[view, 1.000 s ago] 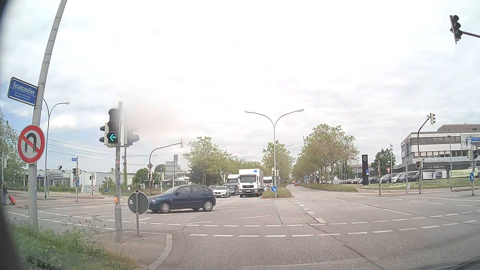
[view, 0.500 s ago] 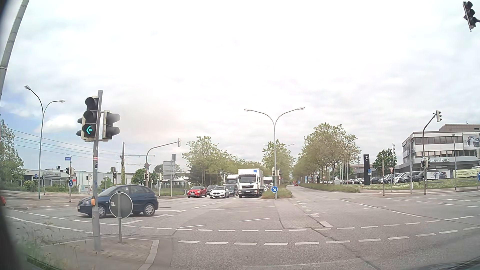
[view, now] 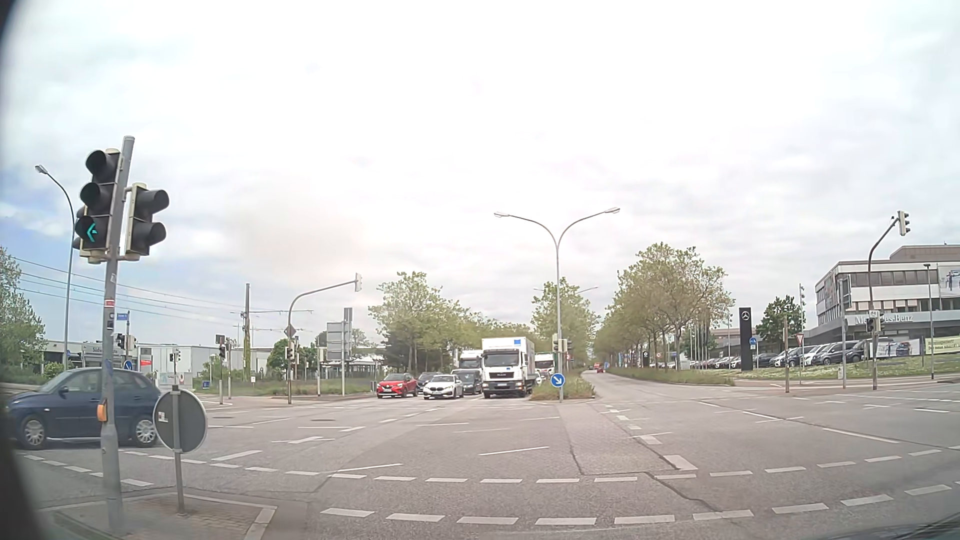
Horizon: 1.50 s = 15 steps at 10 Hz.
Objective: Follow the waypoints while adhering to traffic rules and regulations
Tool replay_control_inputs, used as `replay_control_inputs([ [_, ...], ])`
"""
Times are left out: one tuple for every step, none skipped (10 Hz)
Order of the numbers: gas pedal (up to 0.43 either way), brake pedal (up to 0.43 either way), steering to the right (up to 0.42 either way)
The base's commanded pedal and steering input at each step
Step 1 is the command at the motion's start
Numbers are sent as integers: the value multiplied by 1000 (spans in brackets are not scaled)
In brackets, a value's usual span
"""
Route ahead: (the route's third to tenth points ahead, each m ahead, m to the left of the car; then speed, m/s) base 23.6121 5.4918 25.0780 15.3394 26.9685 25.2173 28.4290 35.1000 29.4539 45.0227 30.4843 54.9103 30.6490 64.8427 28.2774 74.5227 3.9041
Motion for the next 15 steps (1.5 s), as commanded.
replay_control_inputs([
  [429, 0, -105],
  [421, 0, -121],
  [398, 0, -138],
  [398, 0, -149],
  [398, 0, -161],
  [398, 0, -173],
  [370, 0, -180],
  [358, 0, -183],
  [350, 0, -184],
  [331, 0, -184],
  [299, 0, -183],
  [260, 0, -182],
  [248, 0, -180],
  [228, 0, -178],
  [220, 0, -175],
])
